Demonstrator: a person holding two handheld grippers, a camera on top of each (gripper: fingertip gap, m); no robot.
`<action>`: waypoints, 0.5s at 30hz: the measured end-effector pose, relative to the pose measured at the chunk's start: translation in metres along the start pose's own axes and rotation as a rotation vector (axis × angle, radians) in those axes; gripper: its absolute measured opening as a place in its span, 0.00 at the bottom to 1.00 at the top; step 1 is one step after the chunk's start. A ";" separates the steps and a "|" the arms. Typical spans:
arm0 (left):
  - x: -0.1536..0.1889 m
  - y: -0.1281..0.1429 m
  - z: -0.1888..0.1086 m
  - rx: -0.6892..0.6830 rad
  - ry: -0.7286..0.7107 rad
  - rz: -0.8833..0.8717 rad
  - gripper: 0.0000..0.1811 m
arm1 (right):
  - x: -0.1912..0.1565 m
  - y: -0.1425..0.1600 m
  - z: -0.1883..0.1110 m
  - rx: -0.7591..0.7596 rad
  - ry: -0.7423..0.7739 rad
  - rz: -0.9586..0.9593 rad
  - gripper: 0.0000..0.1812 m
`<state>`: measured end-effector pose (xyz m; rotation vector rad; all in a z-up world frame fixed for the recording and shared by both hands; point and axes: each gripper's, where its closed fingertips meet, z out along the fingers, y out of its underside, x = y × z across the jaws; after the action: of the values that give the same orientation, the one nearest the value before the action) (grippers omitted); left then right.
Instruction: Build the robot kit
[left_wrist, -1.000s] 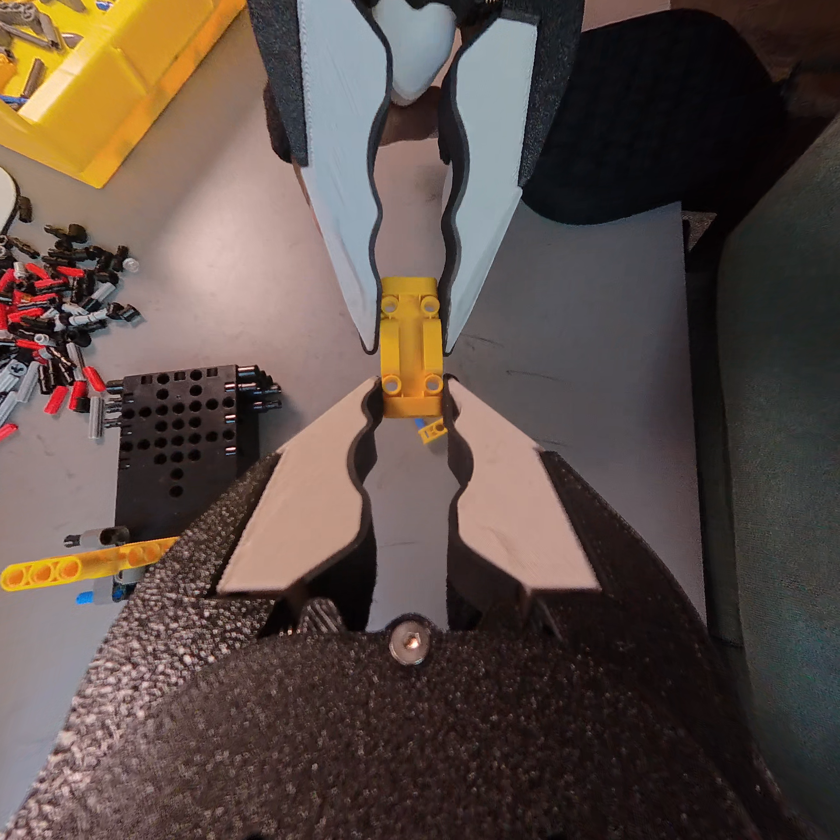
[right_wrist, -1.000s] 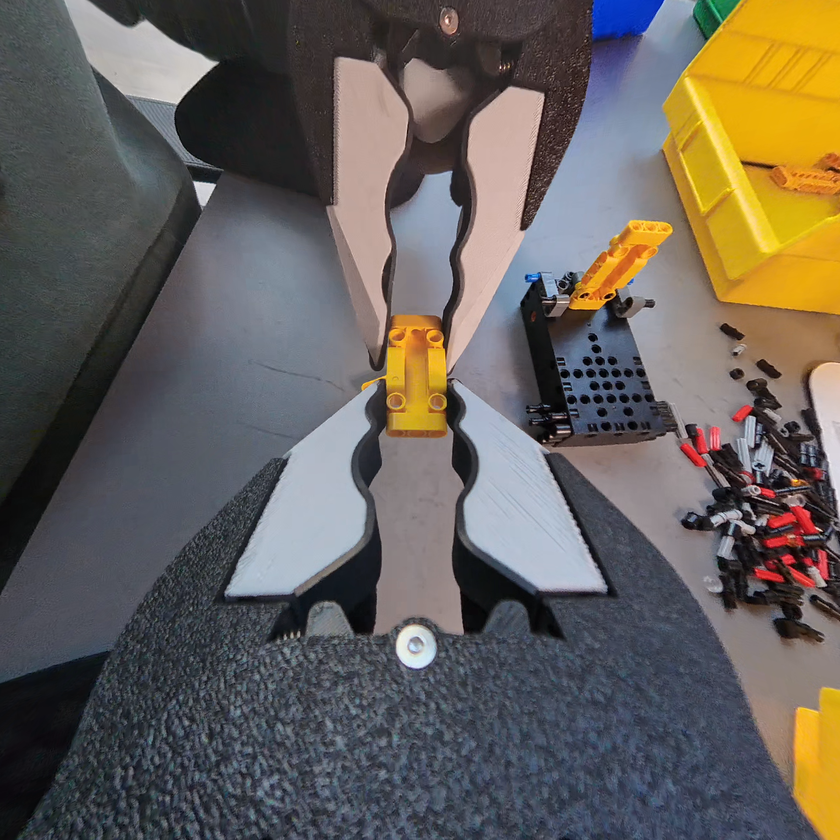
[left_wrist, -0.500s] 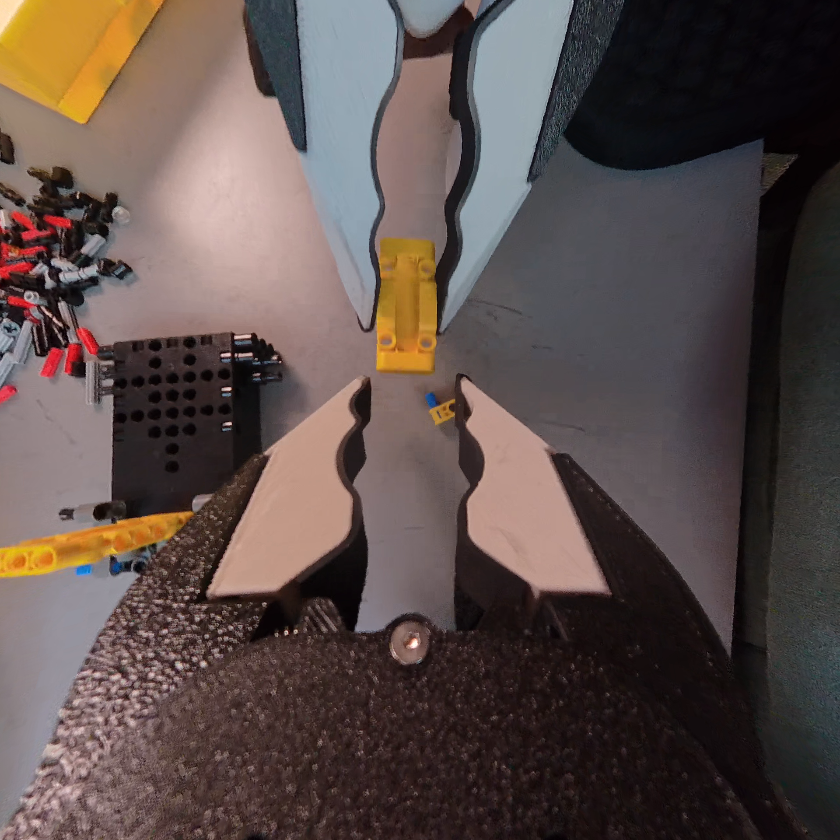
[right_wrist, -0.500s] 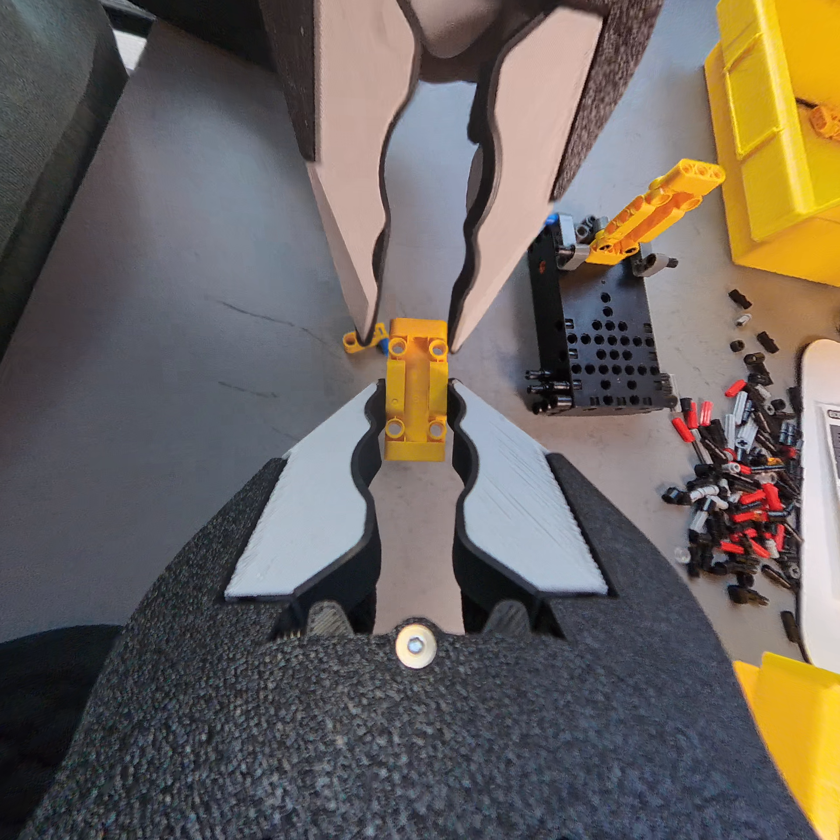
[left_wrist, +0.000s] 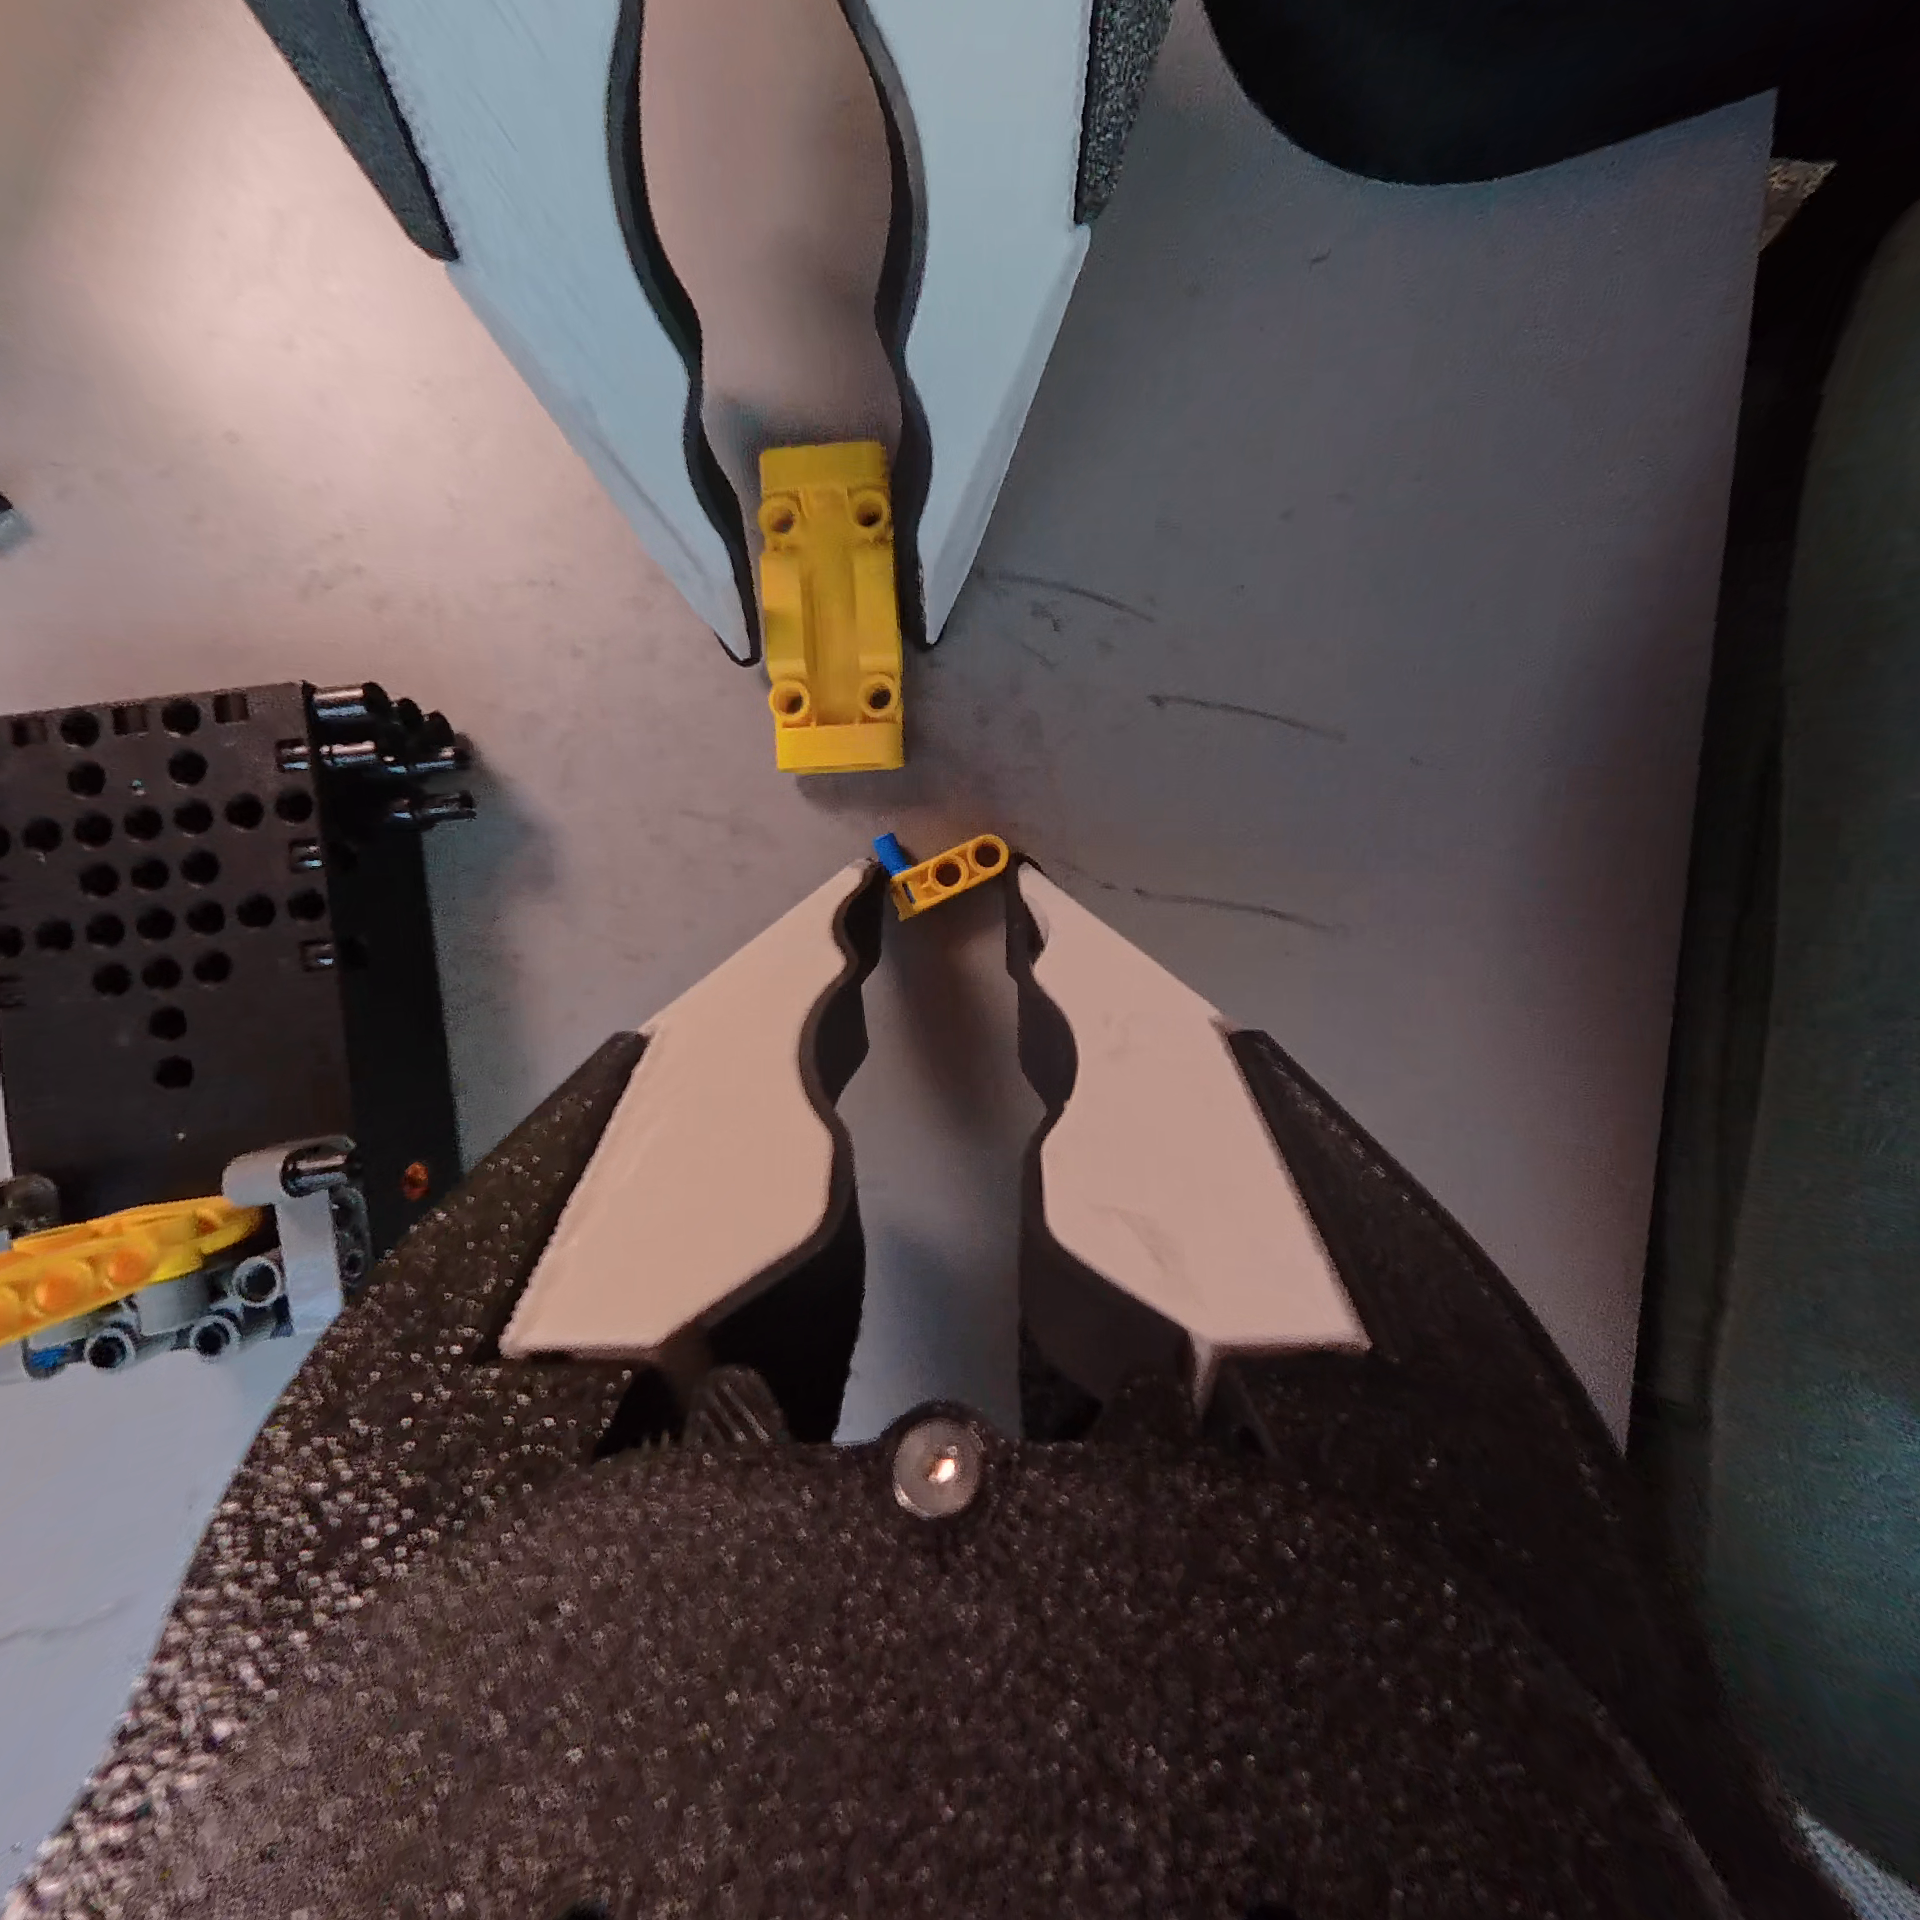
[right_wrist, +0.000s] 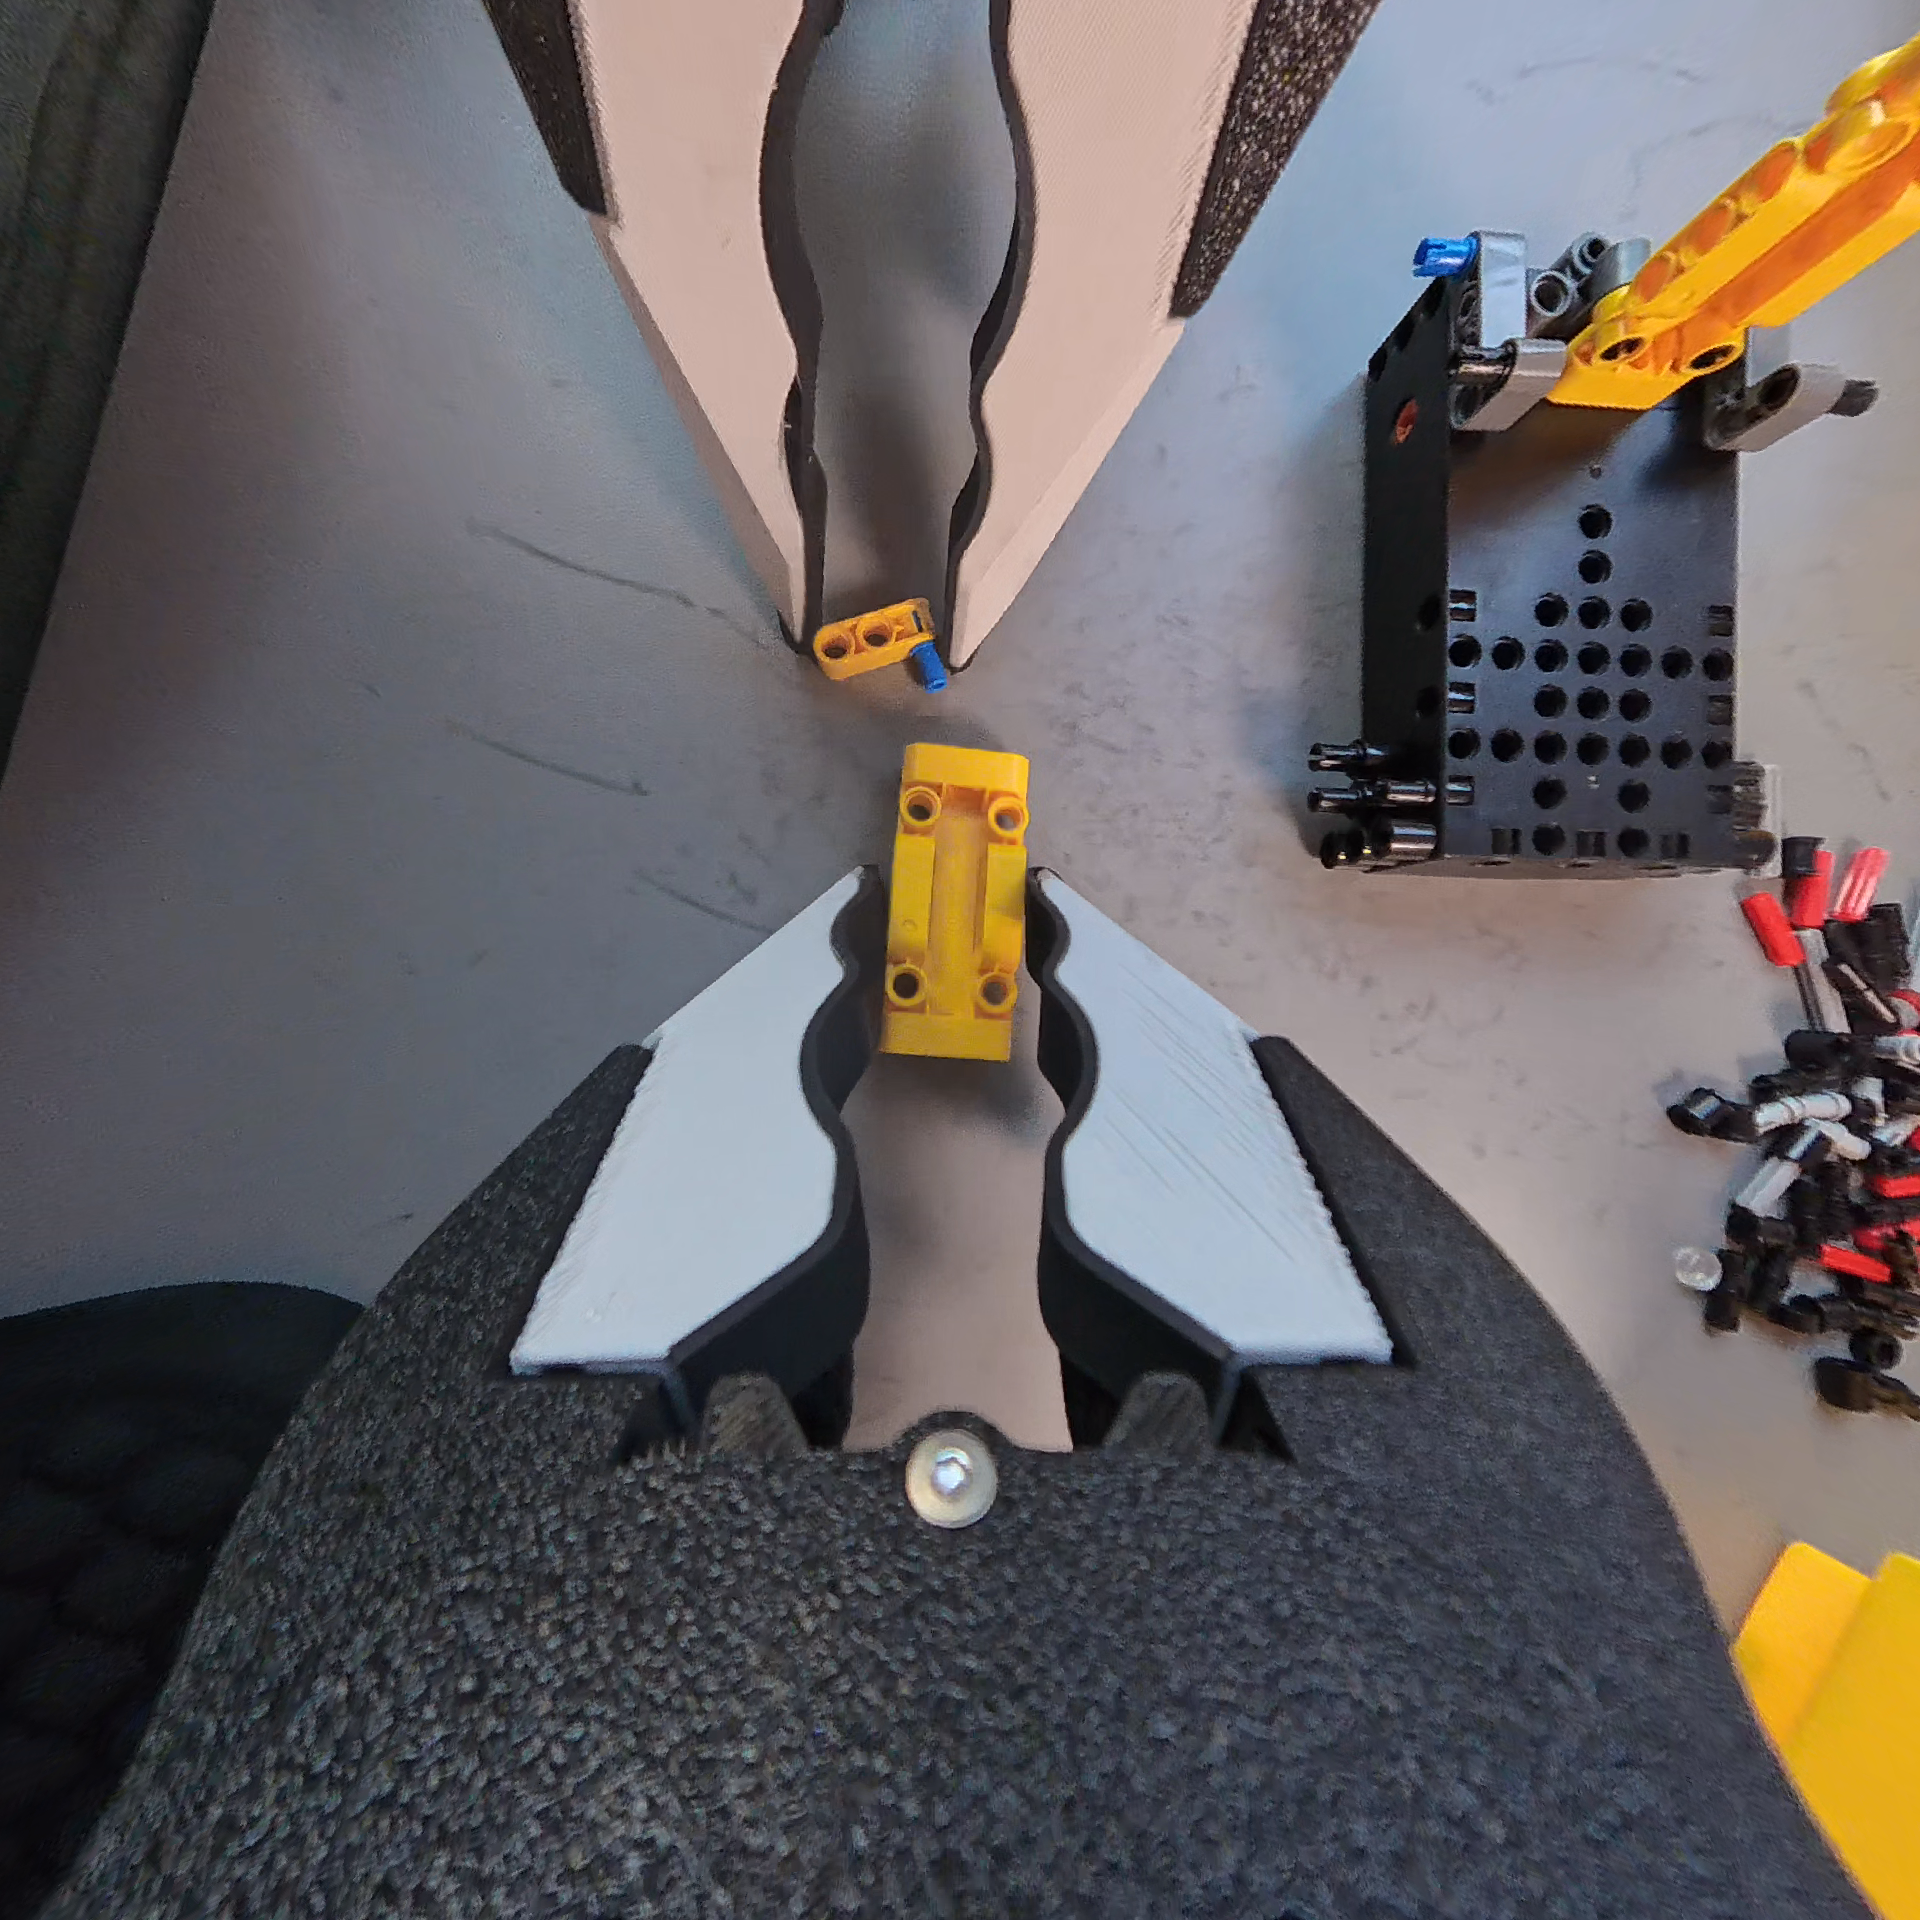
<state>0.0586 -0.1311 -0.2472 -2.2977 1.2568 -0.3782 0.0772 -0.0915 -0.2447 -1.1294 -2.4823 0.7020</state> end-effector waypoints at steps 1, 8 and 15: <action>0.000 0.000 0.000 -0.001 0.017 0.019 0.14 | 0.000 0.000 0.000 -0.001 -0.003 0.001 0.15; 0.001 0.000 0.000 0.024 0.100 0.202 0.12 | -0.001 -0.002 -0.002 0.010 -0.011 0.019 0.17; -0.009 0.003 -0.004 0.026 0.045 0.224 0.19 | -0.001 -0.004 0.003 0.007 -0.012 0.040 0.14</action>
<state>0.0498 -0.1255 -0.2458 -2.1092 1.5034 -0.3661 0.0744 -0.0952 -0.2449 -1.1789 -2.4712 0.7303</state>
